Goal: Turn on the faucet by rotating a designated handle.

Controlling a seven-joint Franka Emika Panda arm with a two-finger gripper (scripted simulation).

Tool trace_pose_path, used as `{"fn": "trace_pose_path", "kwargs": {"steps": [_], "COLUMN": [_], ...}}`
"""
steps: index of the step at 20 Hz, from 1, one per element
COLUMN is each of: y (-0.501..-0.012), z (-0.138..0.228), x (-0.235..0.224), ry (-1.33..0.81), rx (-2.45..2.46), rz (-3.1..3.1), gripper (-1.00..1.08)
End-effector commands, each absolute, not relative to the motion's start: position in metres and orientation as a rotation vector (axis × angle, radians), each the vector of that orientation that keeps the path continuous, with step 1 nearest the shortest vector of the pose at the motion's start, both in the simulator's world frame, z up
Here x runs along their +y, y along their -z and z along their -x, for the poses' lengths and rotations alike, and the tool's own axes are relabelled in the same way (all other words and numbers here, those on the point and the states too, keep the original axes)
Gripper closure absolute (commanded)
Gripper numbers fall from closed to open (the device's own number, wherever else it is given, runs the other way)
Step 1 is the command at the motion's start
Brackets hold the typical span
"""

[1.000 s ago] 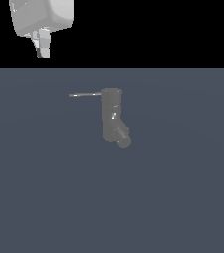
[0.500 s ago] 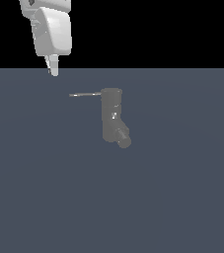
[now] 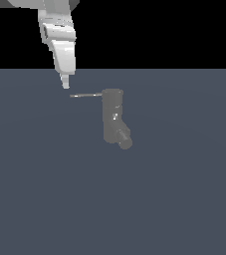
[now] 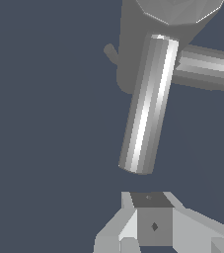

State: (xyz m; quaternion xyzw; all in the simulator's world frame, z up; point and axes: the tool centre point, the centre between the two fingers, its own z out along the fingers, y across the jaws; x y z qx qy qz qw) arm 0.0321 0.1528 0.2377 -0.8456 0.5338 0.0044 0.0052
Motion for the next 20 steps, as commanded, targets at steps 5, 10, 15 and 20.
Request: {"fn": "trace_pose_path", "kwargs": {"steps": [5,10,15,20], "y": [-0.216,-0.205,-0.2,-0.2], "z": [-0.065,-0.082,-0.091,-0.091], "x": [0.145,0.139,0.136,0.136], "ry": [-0.003,0.0,0.002,0.001], "rx": [1.819,1.892,1.929,1.928], "rz": [2.558,2.508,2.481,2.481], "gripper": [1.08,1.08,1.08,1.08]}}
